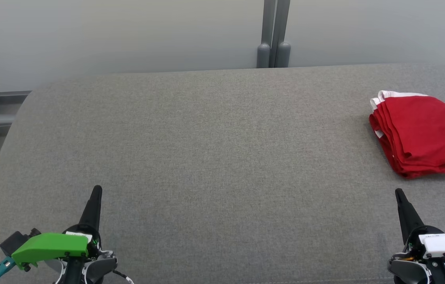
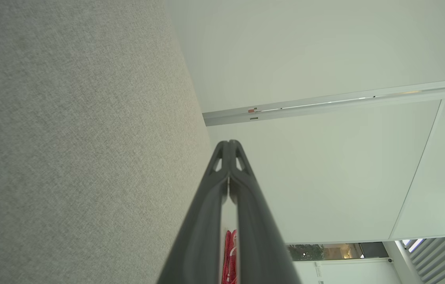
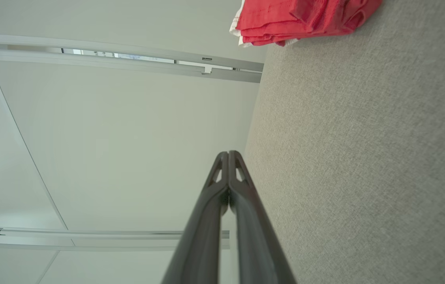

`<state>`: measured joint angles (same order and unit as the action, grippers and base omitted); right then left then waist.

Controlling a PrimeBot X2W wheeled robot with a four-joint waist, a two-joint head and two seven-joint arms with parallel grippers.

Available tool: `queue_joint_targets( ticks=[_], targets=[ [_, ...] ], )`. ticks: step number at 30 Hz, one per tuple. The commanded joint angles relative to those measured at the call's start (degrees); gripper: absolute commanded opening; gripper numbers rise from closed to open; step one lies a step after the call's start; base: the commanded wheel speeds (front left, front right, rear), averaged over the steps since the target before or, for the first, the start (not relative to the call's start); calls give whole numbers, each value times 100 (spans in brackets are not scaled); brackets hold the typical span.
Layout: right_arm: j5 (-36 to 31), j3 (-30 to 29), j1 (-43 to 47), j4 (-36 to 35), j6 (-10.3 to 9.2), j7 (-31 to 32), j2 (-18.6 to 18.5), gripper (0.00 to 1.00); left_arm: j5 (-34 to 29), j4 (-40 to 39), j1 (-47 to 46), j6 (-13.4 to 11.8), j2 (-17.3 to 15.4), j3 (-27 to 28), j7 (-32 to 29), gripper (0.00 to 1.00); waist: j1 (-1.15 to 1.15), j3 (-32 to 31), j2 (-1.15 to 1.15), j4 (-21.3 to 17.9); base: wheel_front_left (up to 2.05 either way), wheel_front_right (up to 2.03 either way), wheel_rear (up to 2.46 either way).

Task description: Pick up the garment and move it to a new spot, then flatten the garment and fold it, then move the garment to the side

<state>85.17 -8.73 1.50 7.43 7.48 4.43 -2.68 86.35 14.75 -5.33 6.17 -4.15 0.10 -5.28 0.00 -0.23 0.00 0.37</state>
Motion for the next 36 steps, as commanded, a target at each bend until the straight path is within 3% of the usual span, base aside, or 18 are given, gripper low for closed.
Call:
queue_joint_targets(
  ticks=[1, 19, 36],
  targets=[
    [122, -28, 29, -52, 3, 16, -30, 0, 115, -43, -110, 46, 23, 52, -19, 0, 0, 3, 0, -2, 0, 0, 0],
    [837, -116, 46, -130, 2, 123, -32, 0, 649, -59, -159, 152, 137, 235, -182, 0, 0, 42, 0, -38, 0, 0, 0],
    [832, -117, 47, -131, 2, 125, -31, 0, 662, -58, -149, 155, 136, 235, -191, 0, 0, 43, 0, -39, 0, 0, 0]
  ],
)
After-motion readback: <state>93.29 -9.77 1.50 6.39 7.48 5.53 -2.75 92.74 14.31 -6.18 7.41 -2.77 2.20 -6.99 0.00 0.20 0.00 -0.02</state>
